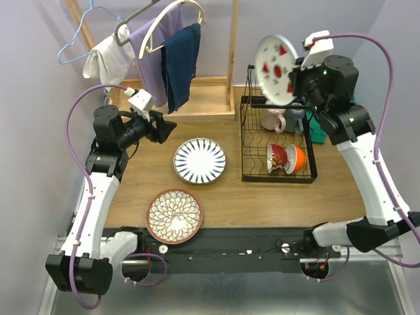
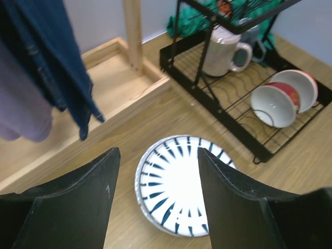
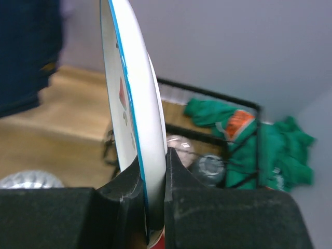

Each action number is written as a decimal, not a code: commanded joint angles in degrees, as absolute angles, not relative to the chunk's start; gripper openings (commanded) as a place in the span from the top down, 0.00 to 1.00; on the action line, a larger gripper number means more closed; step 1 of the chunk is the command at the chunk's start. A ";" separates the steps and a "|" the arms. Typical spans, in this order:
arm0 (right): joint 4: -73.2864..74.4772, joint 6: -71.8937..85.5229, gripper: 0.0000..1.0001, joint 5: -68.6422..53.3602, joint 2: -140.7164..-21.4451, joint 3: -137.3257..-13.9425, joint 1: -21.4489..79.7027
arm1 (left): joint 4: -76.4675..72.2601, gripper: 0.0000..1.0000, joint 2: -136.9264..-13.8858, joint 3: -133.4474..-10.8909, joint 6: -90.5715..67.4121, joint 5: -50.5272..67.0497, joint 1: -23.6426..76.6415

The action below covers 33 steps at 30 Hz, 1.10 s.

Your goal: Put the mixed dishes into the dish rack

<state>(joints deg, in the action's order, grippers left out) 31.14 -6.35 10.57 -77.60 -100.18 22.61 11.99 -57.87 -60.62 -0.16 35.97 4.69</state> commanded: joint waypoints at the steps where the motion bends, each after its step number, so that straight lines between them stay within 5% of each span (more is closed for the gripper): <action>1: 17.84 -7.47 1.00 35.31 -80.85 -103.26 17.32 | 7.73 0.29 -57.48 -61.00 -3.34 38.76 7.38; 9: 24.35 -9.57 1.00 47.80 -89.64 -112.41 15.03 | 8.70 0.28 -55.99 -57.57 -2.72 38.14 8.61; 33: 29.09 -10.11 1.00 36.48 -94.66 -112.77 12.48 | 6.07 0.27 -58.27 -54.58 -4.66 38.58 8.17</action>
<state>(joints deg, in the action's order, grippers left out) 33.36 -10.55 39.59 -96.23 -113.34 12.64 8.58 -57.34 -55.35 -3.36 37.06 8.38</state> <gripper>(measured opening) 0.181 0.731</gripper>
